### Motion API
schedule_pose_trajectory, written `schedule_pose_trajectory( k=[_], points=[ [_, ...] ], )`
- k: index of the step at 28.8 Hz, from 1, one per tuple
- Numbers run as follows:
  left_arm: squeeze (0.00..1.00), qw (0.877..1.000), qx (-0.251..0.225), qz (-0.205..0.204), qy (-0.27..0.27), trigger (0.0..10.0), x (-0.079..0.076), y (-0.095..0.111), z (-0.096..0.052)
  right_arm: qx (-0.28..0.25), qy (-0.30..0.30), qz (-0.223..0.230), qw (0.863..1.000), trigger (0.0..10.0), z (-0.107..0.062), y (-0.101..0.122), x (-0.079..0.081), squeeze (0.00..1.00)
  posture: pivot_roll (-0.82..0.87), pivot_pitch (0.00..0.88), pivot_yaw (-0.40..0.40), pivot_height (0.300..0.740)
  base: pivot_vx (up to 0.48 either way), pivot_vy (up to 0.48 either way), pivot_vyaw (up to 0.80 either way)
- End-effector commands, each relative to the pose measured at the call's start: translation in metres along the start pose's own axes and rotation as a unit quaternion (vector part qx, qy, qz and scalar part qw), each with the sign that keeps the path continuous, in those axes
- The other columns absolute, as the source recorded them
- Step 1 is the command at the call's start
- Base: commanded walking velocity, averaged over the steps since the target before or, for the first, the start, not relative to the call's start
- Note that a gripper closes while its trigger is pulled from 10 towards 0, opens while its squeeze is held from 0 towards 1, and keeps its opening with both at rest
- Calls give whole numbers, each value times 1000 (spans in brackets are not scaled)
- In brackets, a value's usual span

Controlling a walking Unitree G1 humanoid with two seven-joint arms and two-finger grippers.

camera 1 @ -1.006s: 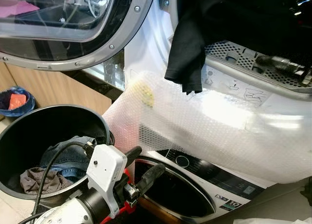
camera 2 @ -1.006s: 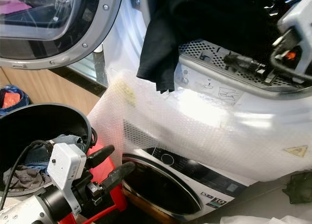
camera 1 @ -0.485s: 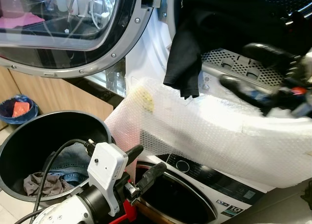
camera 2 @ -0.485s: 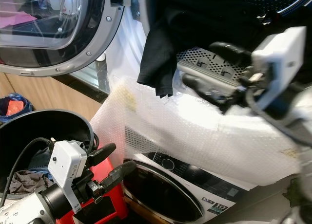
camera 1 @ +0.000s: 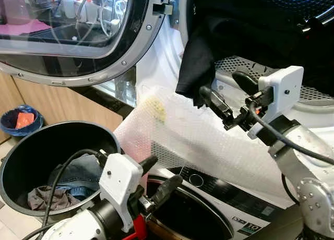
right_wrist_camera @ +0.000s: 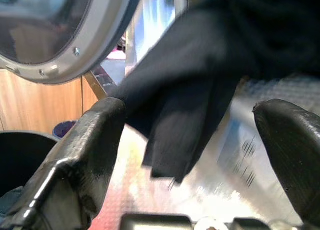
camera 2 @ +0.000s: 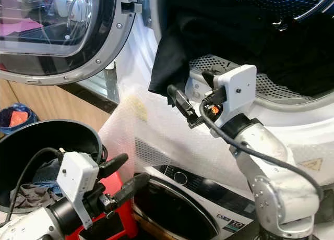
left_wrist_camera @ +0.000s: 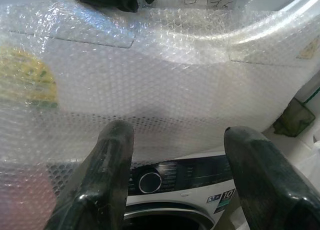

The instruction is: Clothes washing

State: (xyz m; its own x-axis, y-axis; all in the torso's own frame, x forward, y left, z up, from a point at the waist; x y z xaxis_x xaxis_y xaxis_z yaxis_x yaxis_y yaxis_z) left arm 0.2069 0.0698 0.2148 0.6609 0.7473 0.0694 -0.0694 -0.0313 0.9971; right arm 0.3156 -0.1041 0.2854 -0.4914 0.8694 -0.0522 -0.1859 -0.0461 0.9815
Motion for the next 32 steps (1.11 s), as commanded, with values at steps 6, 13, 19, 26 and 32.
schedule_pose_trajectory(
  k=[6, 13, 19, 26, 32],
  points=[
    [0, 1000, 2, 8, -3, 10000, -3, 2, -1, 9, 0, 24, 1000, 10000, -3, -11, 23, 0, 127, 95, -154, 740, 0, 0, 0],
    [0, 1000, 2, 10, 0, 10000, -3, 2, -1, 17, -35, 45, 998, 10000, 4, -22, 33, 0, 137, 101, -153, 740, 0, 0, 0],
    [0, 1000, 3, 7, 1, 10000, -4, 2, -2, 20, -109, 60, 992, 10000, 14, -29, 29, 0, 142, 103, -153, 740, 0, 0, 0],
    [0, 1000, 4, 9, 2, 10000, -4, 3, -1, 12, -167, 69, 984, 10000, 20, -30, 22, 0, 145, 102, -150, 740, 0, 0, 0],
    [0, 1000, 4, 9, 0, 10000, -4, 3, -1, -1, -162, 88, 983, 10000, 26, -26, 31, 0, 147, 97, -147, 740, 0, 0, 0]
  ],
)
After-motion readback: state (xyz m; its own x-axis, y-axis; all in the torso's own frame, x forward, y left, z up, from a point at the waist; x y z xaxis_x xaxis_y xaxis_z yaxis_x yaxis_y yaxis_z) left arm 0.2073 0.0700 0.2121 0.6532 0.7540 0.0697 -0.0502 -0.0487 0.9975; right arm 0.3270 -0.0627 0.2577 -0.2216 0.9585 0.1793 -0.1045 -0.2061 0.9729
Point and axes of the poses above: a point about 5 cm out from each wrist's last joint towards the gripper, its own z axis pointing out of the wrist towards the gripper, its own y axis along the axis of the wrist's last joint, x = y × z, the point moved 5 cm from there along z, pointing out of the wrist towards the gripper, and after that the axes turned 3 degrees about z, right-handed, at the moved point
